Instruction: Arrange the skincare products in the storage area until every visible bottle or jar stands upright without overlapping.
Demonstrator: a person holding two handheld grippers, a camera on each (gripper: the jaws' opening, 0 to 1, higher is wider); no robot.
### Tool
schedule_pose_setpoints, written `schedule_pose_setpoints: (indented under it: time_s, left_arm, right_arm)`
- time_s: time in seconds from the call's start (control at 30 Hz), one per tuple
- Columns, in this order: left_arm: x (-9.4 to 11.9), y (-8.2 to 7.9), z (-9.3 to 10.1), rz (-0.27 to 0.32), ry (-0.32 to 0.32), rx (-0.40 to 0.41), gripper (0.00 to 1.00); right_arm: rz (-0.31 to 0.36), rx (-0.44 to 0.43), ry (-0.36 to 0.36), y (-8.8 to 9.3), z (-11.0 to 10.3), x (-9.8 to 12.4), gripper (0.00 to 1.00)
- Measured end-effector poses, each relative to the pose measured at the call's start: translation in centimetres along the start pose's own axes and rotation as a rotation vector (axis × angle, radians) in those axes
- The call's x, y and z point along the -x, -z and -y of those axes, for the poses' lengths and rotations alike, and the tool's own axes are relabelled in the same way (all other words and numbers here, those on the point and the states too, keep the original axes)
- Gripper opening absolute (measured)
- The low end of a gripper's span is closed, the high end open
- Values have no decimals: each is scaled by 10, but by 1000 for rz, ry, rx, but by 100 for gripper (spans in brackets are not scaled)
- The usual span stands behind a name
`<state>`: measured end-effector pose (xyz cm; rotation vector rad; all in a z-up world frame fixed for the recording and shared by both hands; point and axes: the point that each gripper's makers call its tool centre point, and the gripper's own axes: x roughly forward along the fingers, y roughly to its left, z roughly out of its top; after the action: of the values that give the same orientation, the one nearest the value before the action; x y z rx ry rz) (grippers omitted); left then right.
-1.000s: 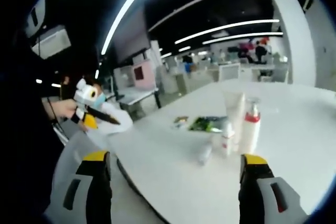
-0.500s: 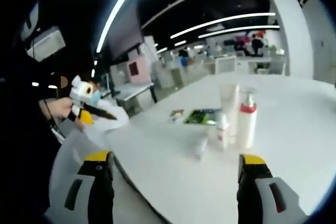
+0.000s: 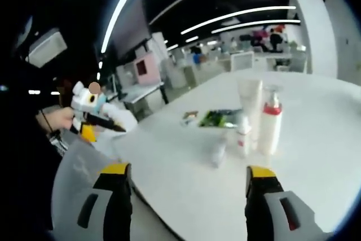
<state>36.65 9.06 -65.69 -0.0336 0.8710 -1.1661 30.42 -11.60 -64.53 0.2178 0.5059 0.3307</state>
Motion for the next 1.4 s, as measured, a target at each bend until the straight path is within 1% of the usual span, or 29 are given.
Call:
schedule_pose_setpoints:
  time_s: [0.1, 0.23, 0.27, 0.3, 0.33, 0.4, 0.47, 0.53, 0.57, 0.6, 0.67, 0.73, 0.8, 0.83, 0.87, 1.0, 1.03, 1.13, 1.33, 1.4]
  left_arm:
    - [-4, 0, 2, 0, 10, 3, 92]
    - [-6, 1, 5, 6, 26, 10, 92]
    - [-7, 3, 4, 4, 27, 13, 92]
    - [-7, 4, 3, 2, 27, 16, 92]
    - [-7, 6, 2, -1, 26, 23, 92]
    - [-7, 9, 0, -5, 24, 30, 92]
    - [-6, 10, -2, -9, 21, 36, 91]
    - [-6, 10, -4, -10, 19, 41, 91]
    - [-5, 10, -5, -10, 19, 42, 91]
    - [-5, 10, -5, -10, 18, 44, 91]
    - [-5, 9, -8, -9, 14, 48, 91]
    - [-5, 9, -10, -9, 11, 52, 91]
    - [-5, 9, -12, -12, 9, 56, 91]
    - [-6, 10, -13, -16, 7, 58, 91]
    - [-6, 10, -13, -19, 6, 60, 91]
    - [-6, 11, -12, -27, 9, 59, 91]
    - [-6, 11, -13, -29, 9, 59, 91]
    - [-7, 12, -16, -35, 5, 63, 91]
    - [-10, 13, -17, -38, 7, 71, 91]
    - [-10, 13, -17, -40, 9, 72, 91]
  right_arm:
    - [-25, 6, 0, -1, -1, -11, 73]
    - [-58, -27, 12, 0, 8, -30, 62]
    - [-70, -32, 25, 1, 11, -38, 59]
    - [-95, -37, 49, 3, 15, -42, 54]
    - [-98, -35, 60, 3, 17, -50, 50]
    - [-126, -49, 81, 5, 21, -63, 44]
    - [-125, -56, 86, 5, 23, -73, 43]
    - [-165, -64, 97, 13, 25, -81, 43]
    - [-183, -41, 104, 16, 27, -87, 44]
    - [-216, -29, 110, 21, 29, -92, 44]
    - [-235, -28, 119, 26, 32, -100, 45]
    - [-240, -25, 129, 27, 34, -105, 45]
    - [-273, -4, 158, 32, 41, -110, 44]
    - [-312, 18, 177, 38, 45, -111, 44]
    - [-324, 28, 188, 41, 48, -113, 44]
    - [-332, 28, 217, 45, 55, -124, 41]
    - [-334, 16, 227, 46, 57, -126, 40]
    - [-339, 14, 240, 48, 59, -132, 38]
    - [-355, 38, 264, 51, 62, -141, 34]
    - [-361, 51, 271, 52, 64, -143, 31]
